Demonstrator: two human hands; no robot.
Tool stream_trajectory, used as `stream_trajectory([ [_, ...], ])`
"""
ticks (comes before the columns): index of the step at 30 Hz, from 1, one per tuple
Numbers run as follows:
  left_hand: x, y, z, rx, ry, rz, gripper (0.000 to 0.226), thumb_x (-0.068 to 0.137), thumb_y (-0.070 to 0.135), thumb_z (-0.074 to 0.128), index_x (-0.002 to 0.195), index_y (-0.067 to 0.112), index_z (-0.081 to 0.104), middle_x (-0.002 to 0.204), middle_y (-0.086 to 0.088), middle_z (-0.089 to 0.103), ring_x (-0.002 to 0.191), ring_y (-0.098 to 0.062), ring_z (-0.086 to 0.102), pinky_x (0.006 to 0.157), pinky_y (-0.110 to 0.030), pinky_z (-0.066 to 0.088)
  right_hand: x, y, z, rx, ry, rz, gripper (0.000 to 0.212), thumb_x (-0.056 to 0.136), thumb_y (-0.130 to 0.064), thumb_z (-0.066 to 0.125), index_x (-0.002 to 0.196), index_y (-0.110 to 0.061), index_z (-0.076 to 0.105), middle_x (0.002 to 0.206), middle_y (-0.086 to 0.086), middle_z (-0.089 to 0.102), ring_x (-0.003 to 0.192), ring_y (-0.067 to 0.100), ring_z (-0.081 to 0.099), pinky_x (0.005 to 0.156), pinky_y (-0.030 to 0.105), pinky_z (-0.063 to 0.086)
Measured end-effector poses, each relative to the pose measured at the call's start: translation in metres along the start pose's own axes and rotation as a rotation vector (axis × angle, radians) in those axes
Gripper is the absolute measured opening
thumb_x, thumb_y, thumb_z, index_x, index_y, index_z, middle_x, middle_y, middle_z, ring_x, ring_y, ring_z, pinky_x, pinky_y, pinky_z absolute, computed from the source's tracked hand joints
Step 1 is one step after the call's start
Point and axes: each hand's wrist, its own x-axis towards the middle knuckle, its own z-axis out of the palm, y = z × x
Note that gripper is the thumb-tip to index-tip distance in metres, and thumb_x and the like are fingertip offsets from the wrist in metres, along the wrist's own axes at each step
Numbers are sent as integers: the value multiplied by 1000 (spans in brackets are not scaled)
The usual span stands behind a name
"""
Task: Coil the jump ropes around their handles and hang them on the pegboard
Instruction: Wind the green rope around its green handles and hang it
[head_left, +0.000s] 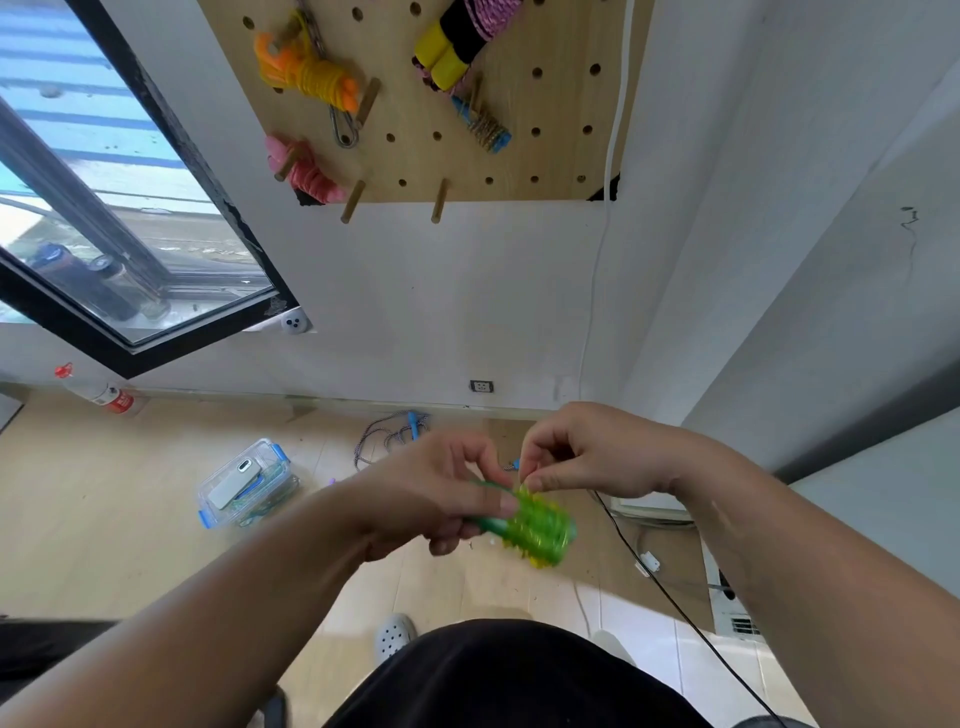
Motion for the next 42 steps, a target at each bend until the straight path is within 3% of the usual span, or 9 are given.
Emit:
stream_trajectory([
  [4,9,-14,12,301,123,-120,16,86,13,77,86,16,61,59,-15,55,41,-16,39,42,-26,32,13,-12,2,-326,-50,113,10,92,-38,69,89,-29,69,73,-14,59,71,3,55,67,26,42],
  [8,19,-14,12,467,437,-73,20,82,20,79,81,20,59,71,-10,64,54,-14,51,52,-25,41,18,-31,11,-450,104,159,17,96,-39,61,95,-24,69,88,-7,65,85,17,61,70,30,44],
  [15,30,4,10,-55,717,28,24,84,5,72,80,10,49,56,-13,56,41,-17,41,43,-23,27,15,-43,35,-249,508,173,21,100,-28,45,90,-20,62,84,-2,64,79,19,57,67,36,48],
  [18,34,6,17,-258,676,-1,29,85,1,73,77,10,47,62,-13,57,47,-20,47,44,-26,31,14,-28,53,-169,625,179,20,101,-29,43,94,-21,60,83,-6,62,76,15,57,68,41,51],
  [25,34,16,24,-538,467,21,20,91,-1,65,82,11,51,69,-14,61,52,-21,56,46,-29,48,0,-13,56,-60,893,63,8,97,-22,60,96,-21,68,86,-13,65,80,6,59,69,22,48],
  [30,37,25,26,-666,484,63,13,91,2,65,86,9,56,71,-14,63,52,-20,60,48,-28,51,-4,-15,50,-90,971,-46,17,95,-15,65,110,-18,73,92,-19,61,84,-13,51,77,2,36],
  [34,40,28,27,-778,505,100,15,93,2,64,83,9,55,69,-11,64,51,-15,61,47,-24,52,-5,-15,56,-124,1014,-113,23,98,-16,61,119,-16,71,96,-9,69,88,-2,57,79,6,41],
  [37,39,29,26,-750,500,137,27,94,3,63,74,14,48,65,-10,63,48,-14,60,44,-23,49,-7,-16,59,-178,1061,-172,27,99,-20,56,119,-12,72,97,-4,71,89,4,61,78,13,48],
  [42,30,32,27,-562,565,216,30,94,1,64,75,13,44,66,-13,61,48,-22,58,43,-28,48,-10,-19,56,-205,1058,-224,26,98,-16,56,116,-8,73,95,-2,70,87,7,60,80,8,41],
])
